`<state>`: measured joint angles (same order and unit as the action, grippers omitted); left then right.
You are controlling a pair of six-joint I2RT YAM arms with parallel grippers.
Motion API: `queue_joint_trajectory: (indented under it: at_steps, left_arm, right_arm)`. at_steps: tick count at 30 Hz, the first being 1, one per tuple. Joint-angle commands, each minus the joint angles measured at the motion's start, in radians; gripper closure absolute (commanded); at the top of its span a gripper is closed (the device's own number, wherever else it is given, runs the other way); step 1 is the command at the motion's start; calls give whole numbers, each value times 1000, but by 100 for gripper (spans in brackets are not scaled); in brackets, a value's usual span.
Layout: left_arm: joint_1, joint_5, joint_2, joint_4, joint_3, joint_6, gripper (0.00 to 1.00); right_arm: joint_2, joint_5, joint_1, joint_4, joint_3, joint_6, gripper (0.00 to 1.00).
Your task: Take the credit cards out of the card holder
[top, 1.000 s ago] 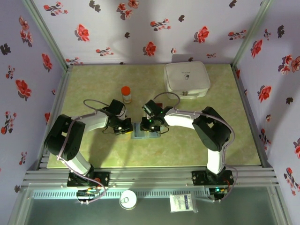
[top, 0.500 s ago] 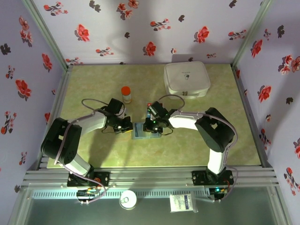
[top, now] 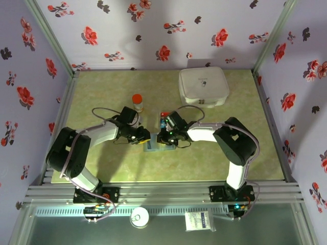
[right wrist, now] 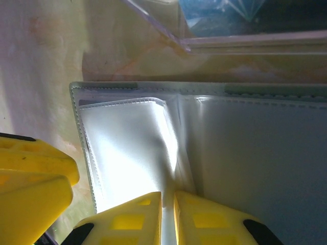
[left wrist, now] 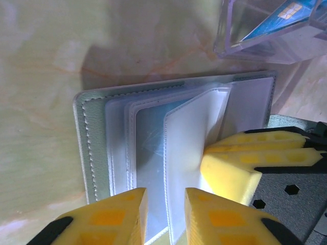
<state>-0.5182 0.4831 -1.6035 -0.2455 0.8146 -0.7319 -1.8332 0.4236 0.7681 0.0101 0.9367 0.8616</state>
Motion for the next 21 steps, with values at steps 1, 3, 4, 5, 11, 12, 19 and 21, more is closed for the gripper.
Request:
queue_joint_trajectory:
  at_steps: [1,3,4,5,11,12,19,21]
  left_arm:
    - [-7,19,-24,15,28,-18,75]
    - [-9,19,-30,21,29,-23,75]
    - [-11,18,-32,24,29,-24,75]
    - [-14,20,-36,25,31,-25,75]
    - [-25,20,-58,25,41,-25,76]
    - [-26,20,-62,23,43,-26,76]
    - [-31,25,-73,26,52,-30,82]
    - [-31,26,-72,25,56,-30,84]
  right_arm:
    - [-4,-7,-9,11,-27,20,84]
    - [-2,-4,-9,15,-30,22,84]
    - [-1,-4,-9,16,-32,24,84]
    - [0,-4,-9,17,-33,24,84]
    - [-1,-2,-10,35,-43,30,84]
    - [0,-1,-9,36,-44,30,84]
    - [3,3,-9,56,-56,42,84]
    - [7,3,-9,63,-59,46,84]
